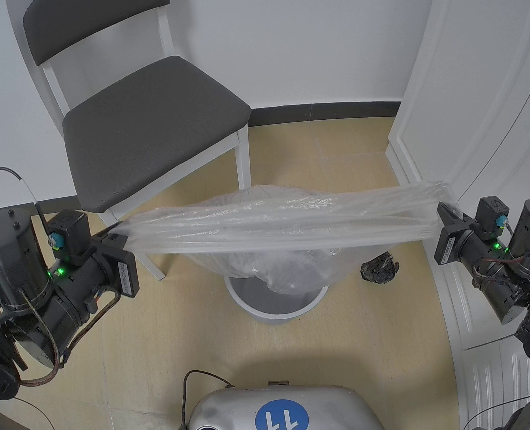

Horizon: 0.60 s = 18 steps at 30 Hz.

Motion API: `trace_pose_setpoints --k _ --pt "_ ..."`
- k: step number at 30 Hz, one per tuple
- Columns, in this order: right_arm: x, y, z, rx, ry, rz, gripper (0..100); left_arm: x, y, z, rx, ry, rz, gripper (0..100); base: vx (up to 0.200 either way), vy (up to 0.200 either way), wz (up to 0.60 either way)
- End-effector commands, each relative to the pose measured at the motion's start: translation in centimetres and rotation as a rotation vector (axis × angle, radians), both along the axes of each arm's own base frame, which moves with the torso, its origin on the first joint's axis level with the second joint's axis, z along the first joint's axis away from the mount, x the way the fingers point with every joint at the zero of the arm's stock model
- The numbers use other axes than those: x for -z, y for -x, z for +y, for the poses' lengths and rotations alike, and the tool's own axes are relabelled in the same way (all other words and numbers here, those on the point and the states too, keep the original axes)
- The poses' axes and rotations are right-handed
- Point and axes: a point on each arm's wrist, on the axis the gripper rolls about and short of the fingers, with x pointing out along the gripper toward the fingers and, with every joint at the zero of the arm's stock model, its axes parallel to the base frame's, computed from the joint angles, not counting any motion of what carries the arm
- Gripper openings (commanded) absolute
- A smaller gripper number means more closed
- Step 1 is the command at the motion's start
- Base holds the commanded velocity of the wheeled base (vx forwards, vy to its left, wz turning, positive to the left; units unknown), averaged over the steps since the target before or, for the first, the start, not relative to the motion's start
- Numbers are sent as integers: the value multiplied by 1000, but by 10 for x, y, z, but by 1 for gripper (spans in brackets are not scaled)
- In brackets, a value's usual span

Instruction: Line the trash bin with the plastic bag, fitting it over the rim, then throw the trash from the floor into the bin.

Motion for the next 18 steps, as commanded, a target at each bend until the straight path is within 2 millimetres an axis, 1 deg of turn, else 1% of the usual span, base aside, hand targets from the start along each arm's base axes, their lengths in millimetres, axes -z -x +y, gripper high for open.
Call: trace_pose_setpoints --k 1,4,8,9,10,13,15,16,18 --pt "-11 6 1 -96 -40 -44 0 -10 2 -17 118 65 -68 0 0 0 0" --pt "-18 12 3 -156 -51 -73 0 -23 5 -26 251 116 -147 0 0 0 0" --pt "-43 25 7 -295 -82 -163 0 -32 12 -37 461 155 -202 0 0 0 0" --pt "-43 25 7 -295 -82 -163 0 -32 12 -37 461 155 -202 0 0 0 0" --pt "-49 33 9 -365 -84 -182 0 -34 13 -39 521 165 -223 0 0 0 0" --pt "-51 41 17 -473 -60 -147 0 -31 10 -46 575 163 -218 0 0 0 0" --pt "-51 45 25 -532 -48 -112 0 -28 7 -55 595 163 -211 0 0 0 0" --pt "-51 44 27 -543 -47 -103 0 -27 7 -57 601 166 -211 0 0 0 0" --pt "-50 41 36 -583 -46 -85 0 -22 3 -69 627 174 -216 0 0 0 0"
